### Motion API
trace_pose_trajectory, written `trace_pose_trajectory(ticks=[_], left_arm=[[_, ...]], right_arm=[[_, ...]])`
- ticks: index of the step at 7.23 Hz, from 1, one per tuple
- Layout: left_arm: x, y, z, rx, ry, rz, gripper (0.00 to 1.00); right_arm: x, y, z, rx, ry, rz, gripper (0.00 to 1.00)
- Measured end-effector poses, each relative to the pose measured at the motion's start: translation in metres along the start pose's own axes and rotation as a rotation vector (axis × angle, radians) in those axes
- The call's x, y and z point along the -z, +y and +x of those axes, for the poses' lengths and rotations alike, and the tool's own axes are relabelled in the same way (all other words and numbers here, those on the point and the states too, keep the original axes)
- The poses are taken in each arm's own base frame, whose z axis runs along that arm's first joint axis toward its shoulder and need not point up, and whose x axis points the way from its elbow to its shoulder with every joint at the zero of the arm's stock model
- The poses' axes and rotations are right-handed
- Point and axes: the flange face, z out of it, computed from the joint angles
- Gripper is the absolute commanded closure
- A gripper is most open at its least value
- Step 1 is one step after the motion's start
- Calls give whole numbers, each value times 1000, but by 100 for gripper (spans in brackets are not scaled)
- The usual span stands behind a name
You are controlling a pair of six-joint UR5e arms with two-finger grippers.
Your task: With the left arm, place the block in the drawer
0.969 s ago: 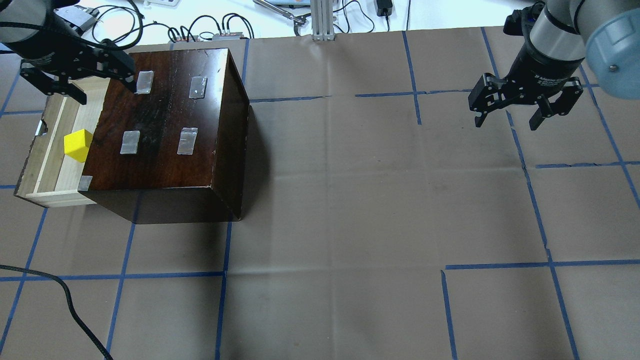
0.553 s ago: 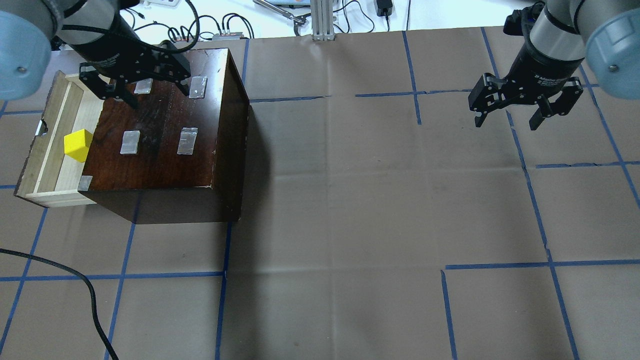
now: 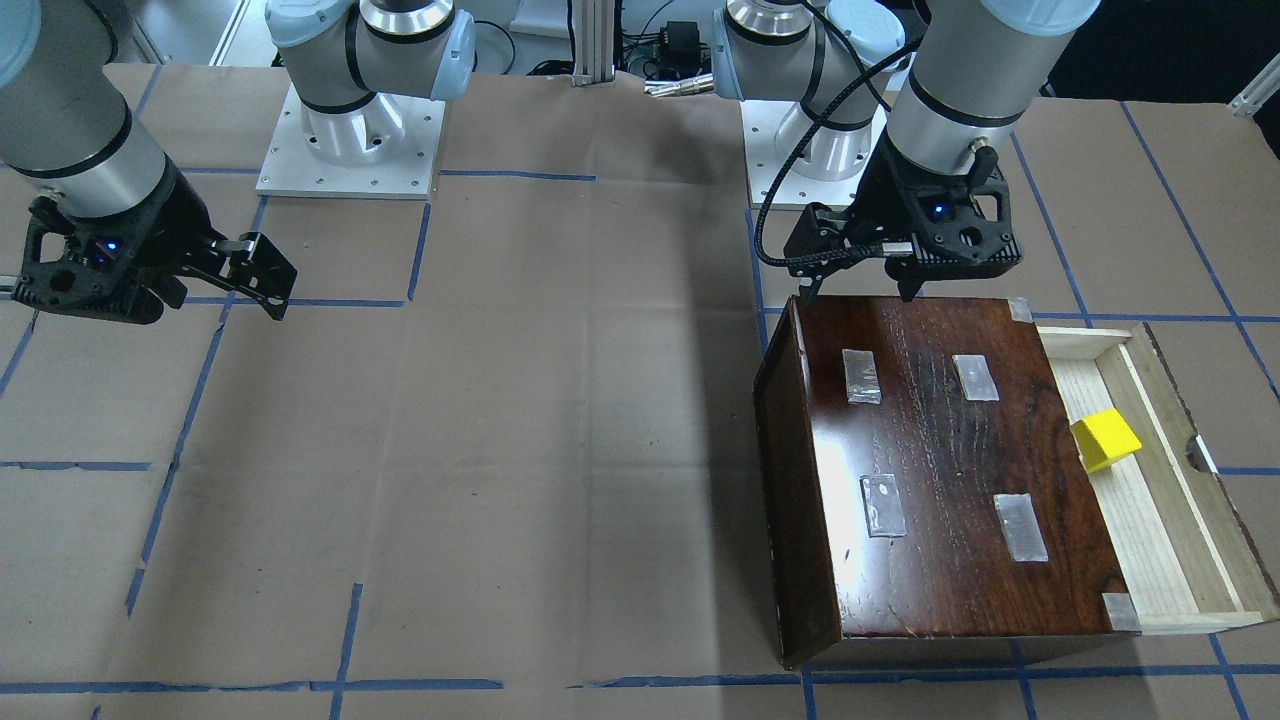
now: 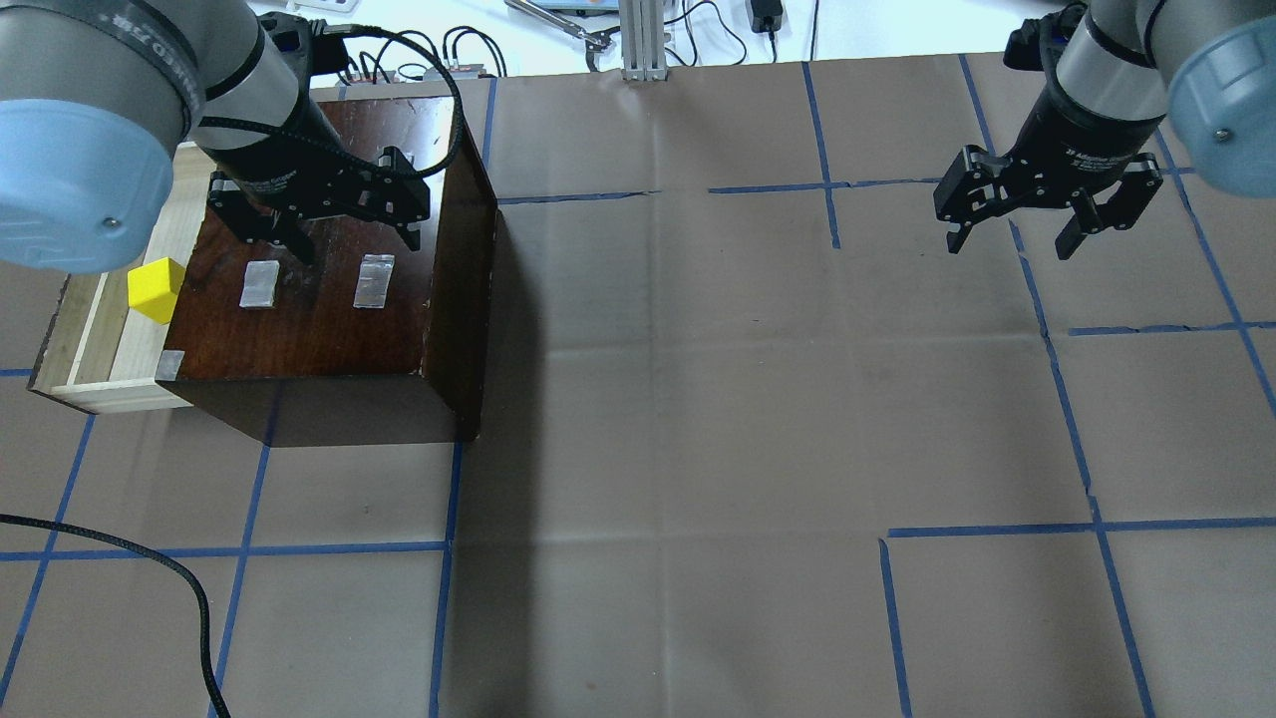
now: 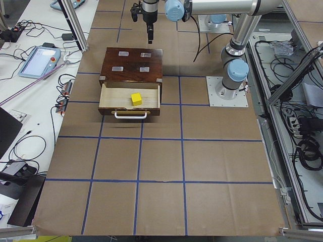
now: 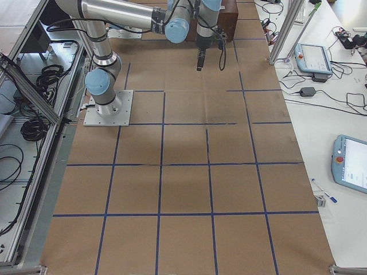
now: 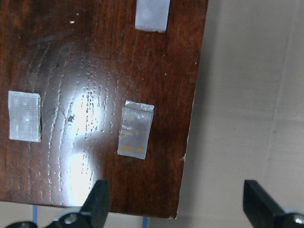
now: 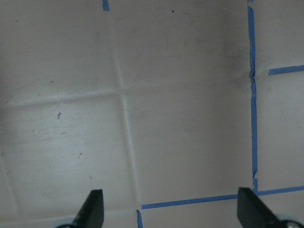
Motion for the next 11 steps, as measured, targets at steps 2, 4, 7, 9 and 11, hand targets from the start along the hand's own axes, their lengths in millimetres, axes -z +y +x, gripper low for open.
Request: trace_pose_trajectory(ticks=[2, 4, 7, 9, 11], left_arm=[[-7, 0, 0, -65, -3, -32, 2], [-6, 0, 1, -102, -2, -58, 2], [-5, 1, 1, -107, -3, -61, 2], [-4, 1, 1, -106, -3, -59, 2], [-4, 1, 1, -106, -3, -59, 2]], right_arm=[[0, 0, 0, 0, 0, -1, 0], [0, 0, 0, 0, 0, 0, 0], [0, 0, 0, 0, 0, -1, 0], [0, 0, 0, 0, 0, -1, 0], [0, 0, 0, 0, 0, 0, 0]])
